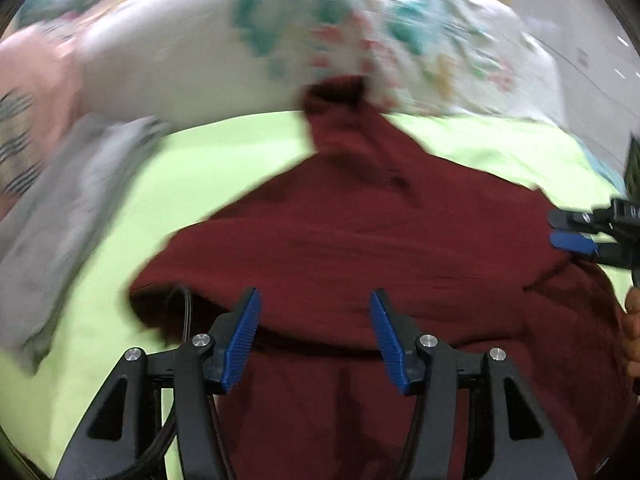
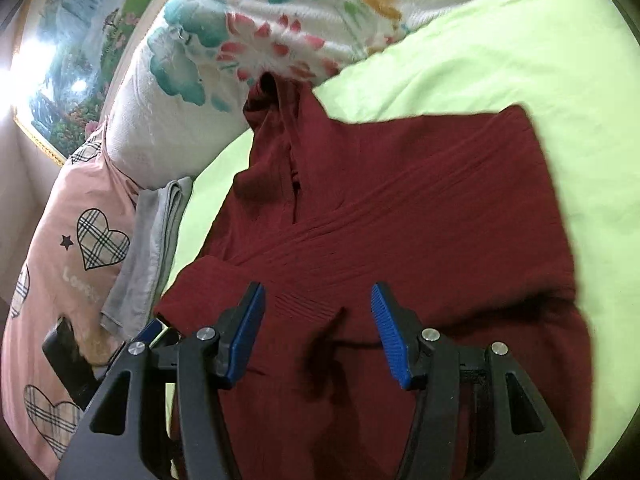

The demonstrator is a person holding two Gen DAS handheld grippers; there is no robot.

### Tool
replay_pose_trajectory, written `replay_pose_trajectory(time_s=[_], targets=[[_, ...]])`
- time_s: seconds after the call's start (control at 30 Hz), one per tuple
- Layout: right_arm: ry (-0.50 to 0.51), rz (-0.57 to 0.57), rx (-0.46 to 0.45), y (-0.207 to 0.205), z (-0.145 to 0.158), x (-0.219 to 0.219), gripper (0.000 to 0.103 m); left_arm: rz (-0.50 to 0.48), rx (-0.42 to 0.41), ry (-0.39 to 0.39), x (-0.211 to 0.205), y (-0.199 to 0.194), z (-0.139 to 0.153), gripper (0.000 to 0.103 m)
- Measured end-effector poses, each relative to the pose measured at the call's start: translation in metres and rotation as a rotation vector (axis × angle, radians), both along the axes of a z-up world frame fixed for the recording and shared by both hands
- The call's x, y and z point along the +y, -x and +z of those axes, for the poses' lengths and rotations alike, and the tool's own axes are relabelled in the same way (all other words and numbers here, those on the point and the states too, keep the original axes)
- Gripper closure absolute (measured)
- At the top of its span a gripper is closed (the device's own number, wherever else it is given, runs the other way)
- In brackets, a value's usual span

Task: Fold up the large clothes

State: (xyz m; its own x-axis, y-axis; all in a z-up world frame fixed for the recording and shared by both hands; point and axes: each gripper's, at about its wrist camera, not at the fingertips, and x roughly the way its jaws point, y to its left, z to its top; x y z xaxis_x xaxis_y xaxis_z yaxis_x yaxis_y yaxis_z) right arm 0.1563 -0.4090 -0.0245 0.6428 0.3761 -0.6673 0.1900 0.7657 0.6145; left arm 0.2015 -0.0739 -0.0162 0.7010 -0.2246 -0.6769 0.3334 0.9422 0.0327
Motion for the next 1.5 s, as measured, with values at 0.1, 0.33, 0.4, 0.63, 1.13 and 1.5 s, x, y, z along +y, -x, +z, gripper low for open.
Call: replay_pose_trajectory(time_s=[0.1, 0.33, 0.4, 0.63, 1.13, 1.5], targets=[[-0.019, 0.02, 0.03, -0.008, -0.007, 0.014, 0.047, 0.107, -0.009, -0.009, 0.04, -0.007, 0.002, 0.038], [0.014, 0.05, 0.101, -0.002, -0.029, 0.035, 0.047, 0.231, 0.046, -0.002, 0.095, -0.039, -0.014, 0.037], [0.019, 0.05, 0.115, -0.007, -0.036, 0.038, 0.047, 0.249, 0.061, 0.014, 0.102, -0.046, -0.019, 0.037], [0.034, 0.127, 0.069, -0.028, -0.031, 0.055, 0.098, 0.272, 0.096, 0.036, 0.11, -0.056, -0.029, 0.037], [0.126, -0.116, 0.027, -0.026, 0.004, -0.072, 0.098, 0.103, 0.087, -0.104, 0.047, -0.071, -0.04, 0.029], [0.093, -0.12, 0.03, -0.014, 0.009, -0.086, 0.098, 0.094, 0.116, -0.066, 0.056, -0.064, -0.032, 0.088]])
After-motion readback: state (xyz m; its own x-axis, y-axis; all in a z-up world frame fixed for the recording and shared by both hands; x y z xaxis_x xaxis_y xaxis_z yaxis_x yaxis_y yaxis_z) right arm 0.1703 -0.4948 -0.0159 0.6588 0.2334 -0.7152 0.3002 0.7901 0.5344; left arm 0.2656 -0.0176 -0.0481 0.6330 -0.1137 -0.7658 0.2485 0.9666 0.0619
